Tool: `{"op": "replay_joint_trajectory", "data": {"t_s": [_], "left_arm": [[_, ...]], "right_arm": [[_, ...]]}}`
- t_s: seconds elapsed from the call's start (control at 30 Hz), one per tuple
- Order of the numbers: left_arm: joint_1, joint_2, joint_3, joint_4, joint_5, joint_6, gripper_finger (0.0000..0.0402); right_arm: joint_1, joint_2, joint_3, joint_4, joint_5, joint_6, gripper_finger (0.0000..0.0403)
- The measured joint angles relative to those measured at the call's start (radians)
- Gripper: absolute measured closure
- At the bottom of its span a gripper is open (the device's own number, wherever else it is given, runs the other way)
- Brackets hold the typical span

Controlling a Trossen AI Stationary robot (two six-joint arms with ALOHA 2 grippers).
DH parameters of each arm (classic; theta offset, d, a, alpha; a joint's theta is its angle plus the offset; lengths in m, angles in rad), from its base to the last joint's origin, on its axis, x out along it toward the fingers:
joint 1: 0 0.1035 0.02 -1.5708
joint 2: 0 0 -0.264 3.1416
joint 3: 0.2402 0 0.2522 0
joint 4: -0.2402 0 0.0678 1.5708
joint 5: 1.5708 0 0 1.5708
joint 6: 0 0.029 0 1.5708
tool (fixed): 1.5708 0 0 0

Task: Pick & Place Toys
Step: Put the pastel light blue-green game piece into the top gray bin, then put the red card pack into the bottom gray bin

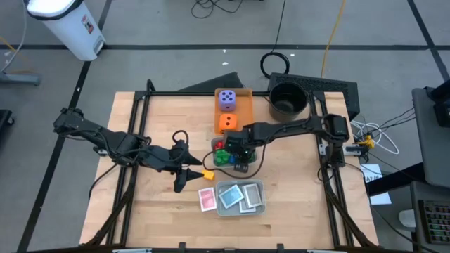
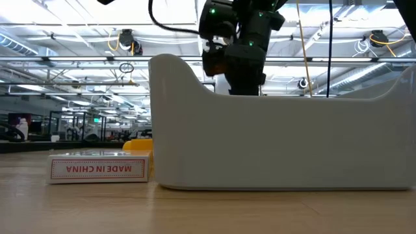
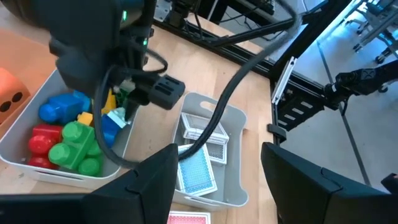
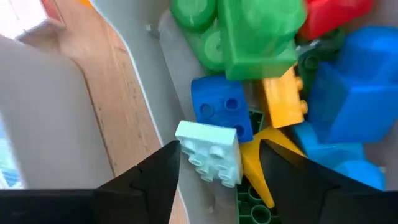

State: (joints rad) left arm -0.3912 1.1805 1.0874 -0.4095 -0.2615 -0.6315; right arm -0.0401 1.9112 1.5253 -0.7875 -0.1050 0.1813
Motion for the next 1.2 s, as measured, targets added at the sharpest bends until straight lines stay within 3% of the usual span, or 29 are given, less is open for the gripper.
{"op": "replay_joint_trajectory", "data": {"t_s": [0.33, 0.63, 0.73, 1.0, 1.2], "left_arm": [[-0.012, 0.002, 0.000, -0.021, 0.060, -0.033, 0.0165], [-0.059, 0.078, 0.001, -0.068, 0.080, -0.120, 0.0165], [-0.076, 0.128, 0.001, -0.085, 0.080, -0.134, 0.0165], [-0.105, 0.319, 0.001, -0.149, 0.083, -0.120, 0.0165], [-0.095, 0.473, 0.001, -0.171, 0.082, -0.115, 0.0165]], "right_arm": [[0.005, -0.194, 0.000, 0.168, 0.068, 0.056, 0.0191], [0.086, -0.325, 0.000, 0.287, 0.081, 0.196, 0.0192], [0.131, -0.352, 0.000, 0.291, 0.107, 0.201, 0.0196], [0.253, -0.371, 0.000, 0.284, 0.366, 0.240, 0.0198], [0.280, -0.370, 0.000, 0.279, 0.395, 0.293, 0.0204]]}}
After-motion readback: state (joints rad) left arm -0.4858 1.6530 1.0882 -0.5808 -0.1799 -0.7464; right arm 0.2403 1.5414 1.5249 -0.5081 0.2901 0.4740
